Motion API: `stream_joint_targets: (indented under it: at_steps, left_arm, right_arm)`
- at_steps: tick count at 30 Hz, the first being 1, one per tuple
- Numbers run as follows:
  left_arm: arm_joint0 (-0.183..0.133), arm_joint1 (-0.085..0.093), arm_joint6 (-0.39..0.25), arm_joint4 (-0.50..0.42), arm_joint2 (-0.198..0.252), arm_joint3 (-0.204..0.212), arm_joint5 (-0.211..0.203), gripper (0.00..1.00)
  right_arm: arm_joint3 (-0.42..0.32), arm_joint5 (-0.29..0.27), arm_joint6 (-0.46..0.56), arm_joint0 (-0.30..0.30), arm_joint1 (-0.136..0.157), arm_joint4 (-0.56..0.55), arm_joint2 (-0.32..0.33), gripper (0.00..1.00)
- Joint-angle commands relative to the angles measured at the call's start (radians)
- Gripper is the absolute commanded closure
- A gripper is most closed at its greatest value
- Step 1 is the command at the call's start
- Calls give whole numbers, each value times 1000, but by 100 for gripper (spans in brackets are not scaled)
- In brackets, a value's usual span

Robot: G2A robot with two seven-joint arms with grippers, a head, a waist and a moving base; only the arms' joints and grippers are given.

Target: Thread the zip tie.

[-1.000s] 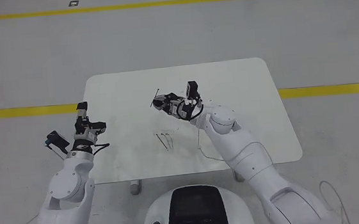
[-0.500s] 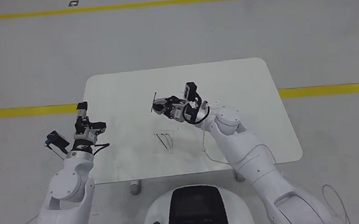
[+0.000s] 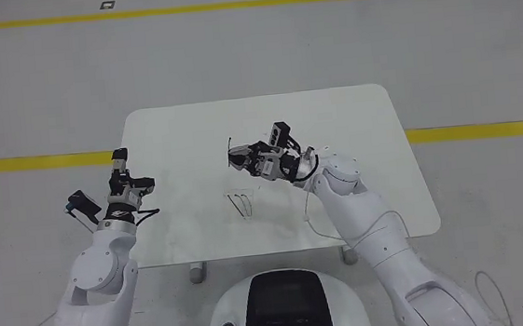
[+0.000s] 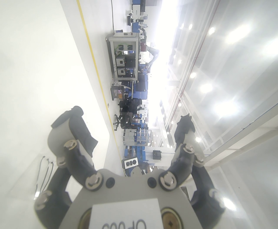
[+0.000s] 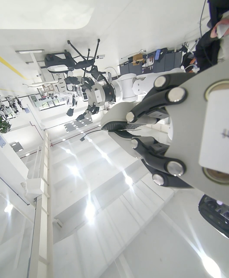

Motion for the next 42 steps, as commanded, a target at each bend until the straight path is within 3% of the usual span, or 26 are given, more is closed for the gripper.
stream_joint_targets:
  at_steps: [1,3,6,13,17,19,27,29,32,34,38,42]
  left_arm:
    - [0,0,0,0,0,0,0,0]
    - [-7,1,-14,41,1,-4,-19,0]
    - [-7,8,-45,218,1,-5,-97,0]
    - [9,22,-88,606,-1,-8,-340,0]
    - [11,30,-77,798,27,-50,-340,0]
    - [15,37,-83,853,52,-75,-340,0]
    - [16,38,-83,861,55,-77,-340,0]
    - [5,41,-90,908,62,-91,-340,0]
    - [-4,54,-71,1107,68,-104,-340,0]
    - [-4,71,-33,1313,84,-101,-340,0]
    - [2,111,93,1644,119,-48,-340,0]
    - [0,155,228,1866,146,9,-340,0]
  right_arm:
    - [-6,-3,-16,-7,0,-1,-2,100]
    - [-21,-3,-59,-11,3,-27,-6,100]
    - [-50,18,-134,-10,11,-106,-15,100]
    - [-106,61,-240,-23,23,-214,-43,100]
    - [-133,81,-284,-30,27,-263,-67,100]
    - [-144,93,-302,-29,29,-299,-81,100]
    - [-148,94,-316,-29,30,-314,-84,100]
    - [-153,89,-328,-35,31,-326,-89,100]
    - [-171,119,-365,-35,35,-372,-97,100]
    - [-182,144,-387,-33,39,-397,-97,100]
    - [-184,162,-406,-29,46,-429,-96,100]
    - [-168,162,-404,-18,49,-435,-105,100]
